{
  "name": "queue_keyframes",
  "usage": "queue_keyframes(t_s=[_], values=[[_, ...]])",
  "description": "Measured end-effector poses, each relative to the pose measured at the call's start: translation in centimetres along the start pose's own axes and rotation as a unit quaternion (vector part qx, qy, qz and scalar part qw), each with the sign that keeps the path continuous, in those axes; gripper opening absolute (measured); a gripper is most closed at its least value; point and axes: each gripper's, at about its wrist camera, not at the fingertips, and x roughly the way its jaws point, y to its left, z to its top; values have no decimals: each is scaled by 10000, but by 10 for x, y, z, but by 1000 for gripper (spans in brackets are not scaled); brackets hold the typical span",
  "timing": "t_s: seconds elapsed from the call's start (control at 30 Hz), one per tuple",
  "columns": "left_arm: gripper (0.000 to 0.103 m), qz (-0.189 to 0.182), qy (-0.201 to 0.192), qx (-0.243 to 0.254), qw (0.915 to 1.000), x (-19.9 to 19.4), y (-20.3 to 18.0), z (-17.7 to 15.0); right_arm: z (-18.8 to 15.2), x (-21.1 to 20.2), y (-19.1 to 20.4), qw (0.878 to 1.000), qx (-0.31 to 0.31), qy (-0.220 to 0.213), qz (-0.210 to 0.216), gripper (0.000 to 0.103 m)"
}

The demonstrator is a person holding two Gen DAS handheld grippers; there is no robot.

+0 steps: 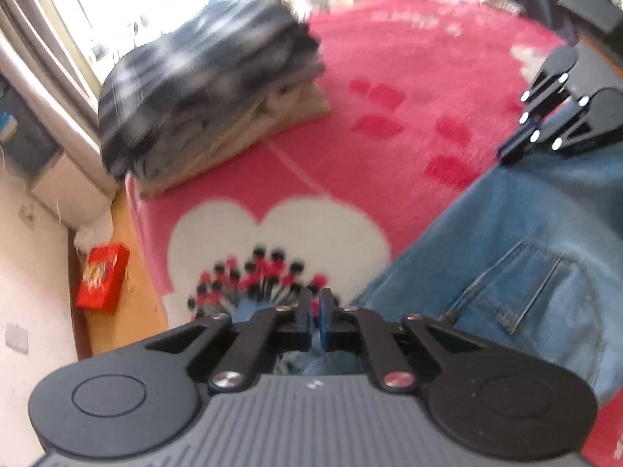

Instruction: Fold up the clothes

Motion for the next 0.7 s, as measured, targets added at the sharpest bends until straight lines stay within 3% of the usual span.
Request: queue_keyframes(t_s=[0.07, 0.17, 0.23, 0.3, 0.4, 0.53, 0.63, 0.7], values=[[10, 139, 16, -80, 9999, -4, -1, -2, -1, 2, -2, 9999, 134, -30, -11, 3], [25, 111, -354, -419, 9984, -28, -5, 0, 0, -5, -12, 9988, 470, -132, 62, 8], [41, 75, -562, -512, 9971, -44, -13, 5, 1, -25, -22, 9966, 726, -391, 18, 18], [42, 20, -631, -492, 9968, -53, -23, 11, -5, -56, -39, 9914, 1061, -758, -42, 27], [45, -66, -723, -332, 9968, -62, -45, 28, -25, -116, -68, 9774, 1624, -1323, -288, 29], [45, -451, -950, -216, 9942, -67, -78, 64, -84, -213, -105, 9418, 2481, -2033, -1003, 32], [45, -847, -1052, -26, 9908, -67, -116, 96, -150, -284, -123, 9003, 3184, -2451, -1671, 41], [45, -1077, -1077, 200, 9881, -64, -145, 117, -198, -324, -127, 8665, 3659, -2624, -2153, 44]])
